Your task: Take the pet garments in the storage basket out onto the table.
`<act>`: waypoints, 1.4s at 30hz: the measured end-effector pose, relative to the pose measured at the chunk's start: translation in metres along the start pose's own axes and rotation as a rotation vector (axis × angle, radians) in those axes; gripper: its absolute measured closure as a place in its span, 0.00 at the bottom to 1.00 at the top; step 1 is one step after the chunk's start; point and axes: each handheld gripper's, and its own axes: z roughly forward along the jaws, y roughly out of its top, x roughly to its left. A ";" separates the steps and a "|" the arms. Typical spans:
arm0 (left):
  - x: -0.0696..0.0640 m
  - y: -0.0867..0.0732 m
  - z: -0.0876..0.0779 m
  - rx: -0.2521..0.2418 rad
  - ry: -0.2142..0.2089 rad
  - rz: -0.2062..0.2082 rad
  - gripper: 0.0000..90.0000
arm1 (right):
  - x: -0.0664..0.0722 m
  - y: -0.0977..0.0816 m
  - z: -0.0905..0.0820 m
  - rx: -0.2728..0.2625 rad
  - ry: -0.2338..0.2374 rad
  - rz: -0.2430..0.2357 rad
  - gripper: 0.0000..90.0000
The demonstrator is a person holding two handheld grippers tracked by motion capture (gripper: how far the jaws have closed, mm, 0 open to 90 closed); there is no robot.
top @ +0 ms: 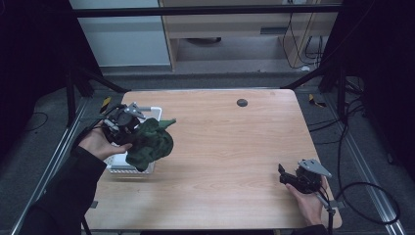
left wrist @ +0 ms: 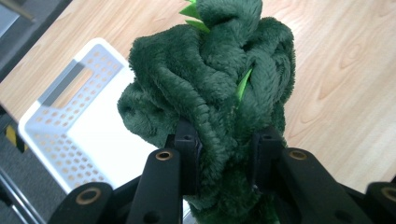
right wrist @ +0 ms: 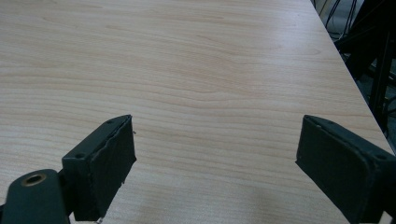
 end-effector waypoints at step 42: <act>-0.080 0.059 0.044 0.003 -0.178 0.272 0.77 | 0.000 0.000 0.000 -0.009 0.004 -0.005 0.13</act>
